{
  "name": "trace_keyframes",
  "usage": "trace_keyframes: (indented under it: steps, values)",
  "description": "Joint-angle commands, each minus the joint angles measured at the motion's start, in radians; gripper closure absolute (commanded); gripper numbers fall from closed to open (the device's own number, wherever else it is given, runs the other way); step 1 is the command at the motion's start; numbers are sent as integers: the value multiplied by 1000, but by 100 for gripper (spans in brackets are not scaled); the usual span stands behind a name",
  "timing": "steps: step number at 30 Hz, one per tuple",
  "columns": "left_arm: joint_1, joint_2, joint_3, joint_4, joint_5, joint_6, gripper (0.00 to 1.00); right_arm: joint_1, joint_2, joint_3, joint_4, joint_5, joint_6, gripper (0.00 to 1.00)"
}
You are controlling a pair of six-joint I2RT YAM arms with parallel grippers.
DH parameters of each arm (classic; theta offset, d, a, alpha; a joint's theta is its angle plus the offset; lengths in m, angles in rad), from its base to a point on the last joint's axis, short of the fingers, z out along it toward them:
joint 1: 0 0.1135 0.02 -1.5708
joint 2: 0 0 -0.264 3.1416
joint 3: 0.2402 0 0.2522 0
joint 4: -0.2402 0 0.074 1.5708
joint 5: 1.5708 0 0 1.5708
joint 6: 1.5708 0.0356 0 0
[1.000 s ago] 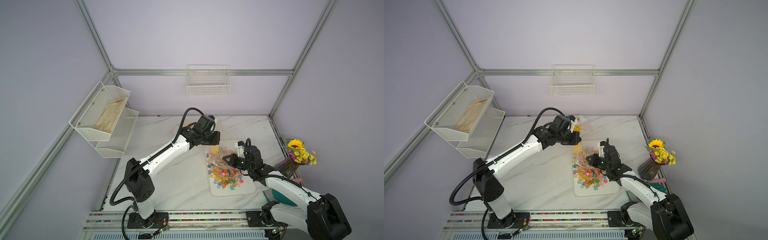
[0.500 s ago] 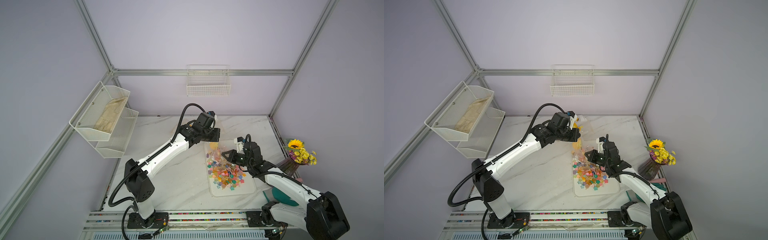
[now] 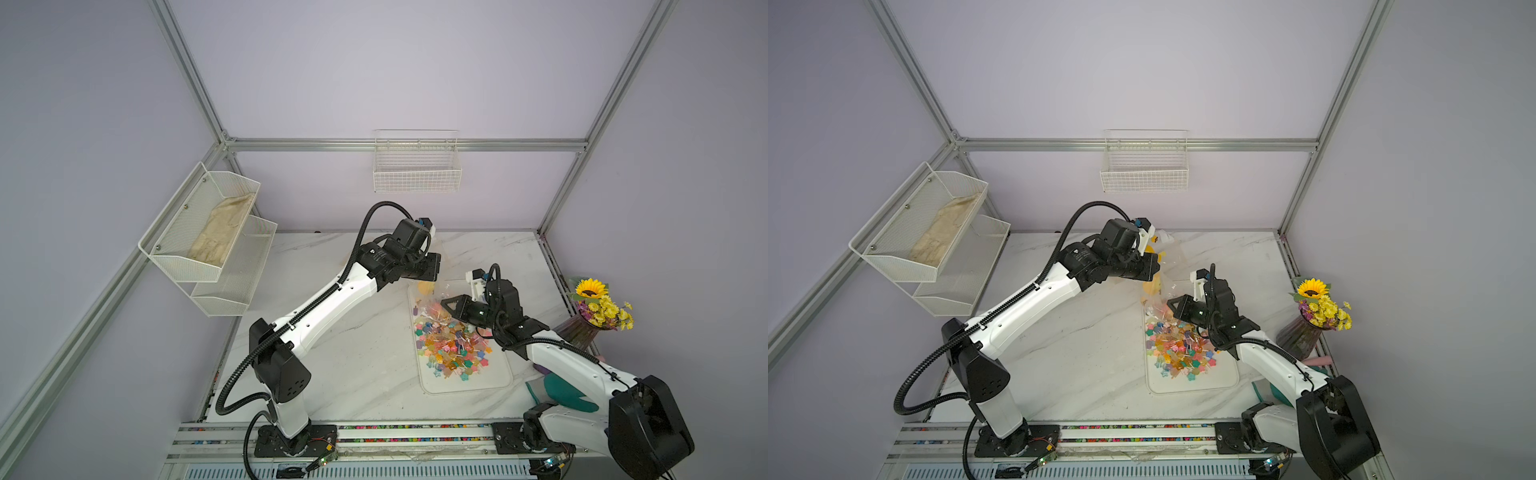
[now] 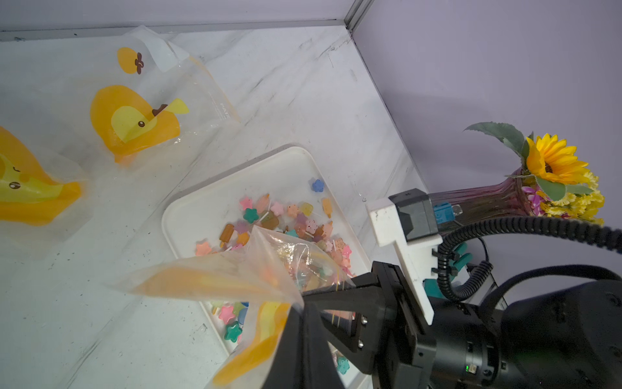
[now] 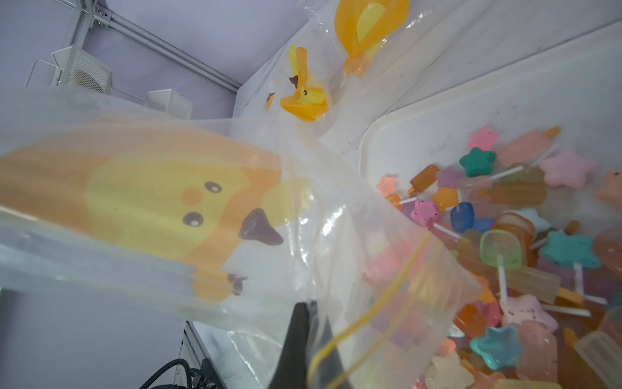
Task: Pour candies out of the ziploc bag
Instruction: 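Pour the candies out of the ziploc bag onto the tray.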
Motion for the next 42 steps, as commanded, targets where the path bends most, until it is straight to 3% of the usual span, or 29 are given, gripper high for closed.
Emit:
trace_keyframes:
  steps: [1,13,21,30,42]
  values:
    - [20,-15,135,68,-7,35,100,-7,24,7,-54,12,-15,97]
    - [25,-7,190,35,8,62,100,-7,91,46,-36,-4,-22,92]
    - [26,5,201,35,40,54,100,-7,85,70,-44,-3,-22,79]
    - [25,10,159,56,67,38,100,-12,45,81,-64,8,-13,77]
    - [26,-16,65,73,56,146,100,-119,-180,143,-266,54,-25,51]
